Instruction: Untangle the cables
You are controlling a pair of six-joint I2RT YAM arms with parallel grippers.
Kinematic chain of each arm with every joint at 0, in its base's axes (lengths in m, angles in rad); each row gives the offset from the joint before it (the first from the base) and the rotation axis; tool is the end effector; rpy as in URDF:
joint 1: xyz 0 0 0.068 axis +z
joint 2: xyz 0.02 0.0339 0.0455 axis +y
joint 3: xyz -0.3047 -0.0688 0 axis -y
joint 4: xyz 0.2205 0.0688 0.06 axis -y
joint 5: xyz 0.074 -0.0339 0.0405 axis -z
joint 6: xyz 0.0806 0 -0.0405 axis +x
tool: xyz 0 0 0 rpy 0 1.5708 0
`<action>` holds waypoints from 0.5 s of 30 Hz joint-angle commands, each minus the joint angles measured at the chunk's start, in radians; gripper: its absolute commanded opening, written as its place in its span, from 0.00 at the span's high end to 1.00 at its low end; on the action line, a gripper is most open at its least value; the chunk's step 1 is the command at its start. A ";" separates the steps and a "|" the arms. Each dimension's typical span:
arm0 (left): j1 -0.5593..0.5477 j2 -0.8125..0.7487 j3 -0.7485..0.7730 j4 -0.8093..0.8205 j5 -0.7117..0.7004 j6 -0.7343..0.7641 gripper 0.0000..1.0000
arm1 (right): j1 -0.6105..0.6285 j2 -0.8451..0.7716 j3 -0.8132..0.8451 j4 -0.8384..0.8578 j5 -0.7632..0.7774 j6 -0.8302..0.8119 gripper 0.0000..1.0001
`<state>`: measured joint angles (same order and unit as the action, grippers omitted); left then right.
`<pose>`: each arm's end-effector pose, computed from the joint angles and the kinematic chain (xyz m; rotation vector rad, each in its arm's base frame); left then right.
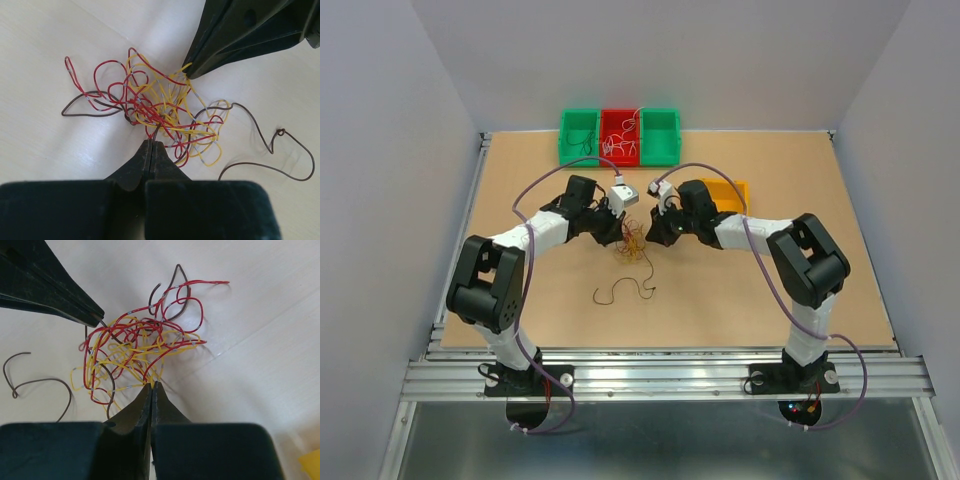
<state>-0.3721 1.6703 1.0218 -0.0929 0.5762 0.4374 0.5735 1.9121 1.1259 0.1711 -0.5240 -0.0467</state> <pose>0.3256 -0.1742 0.2357 1.1433 1.9314 -0.6272 0.3458 0.2713 0.2040 -0.9630 2.0033 0.8669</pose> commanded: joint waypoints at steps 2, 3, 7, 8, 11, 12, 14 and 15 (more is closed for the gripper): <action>0.001 -0.113 -0.012 0.057 -0.044 0.014 1.00 | 0.003 -0.064 -0.010 0.048 0.114 0.027 0.99; 0.002 -0.135 -0.015 0.068 -0.062 0.014 1.00 | 0.003 -0.082 -0.026 0.048 0.160 0.037 0.99; 0.031 -0.273 0.006 0.114 -0.213 0.001 1.00 | 0.000 -0.168 -0.100 0.025 0.401 0.085 1.00; 0.051 -0.291 0.021 0.107 -0.235 -0.002 1.00 | 0.000 -0.188 -0.112 0.001 0.435 0.091 1.00; 0.071 -0.336 0.138 0.015 -0.306 0.012 1.00 | -0.001 -0.260 -0.162 -0.025 0.496 0.091 1.00; 0.091 -0.337 0.218 -0.038 -0.332 0.026 1.00 | -0.003 -0.300 -0.193 -0.027 0.489 0.087 1.00; 0.136 -0.333 0.355 -0.106 -0.380 0.043 1.00 | -0.003 -0.350 -0.218 -0.033 0.464 0.077 0.99; 0.150 -0.328 0.404 -0.128 -0.390 0.047 1.00 | -0.001 -0.364 -0.228 -0.035 0.460 0.074 0.99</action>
<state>-0.2836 1.3731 1.2118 -0.1520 0.2993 0.4488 0.5705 1.6394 0.9504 0.1417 -0.1219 0.0307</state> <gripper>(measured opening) 0.026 0.013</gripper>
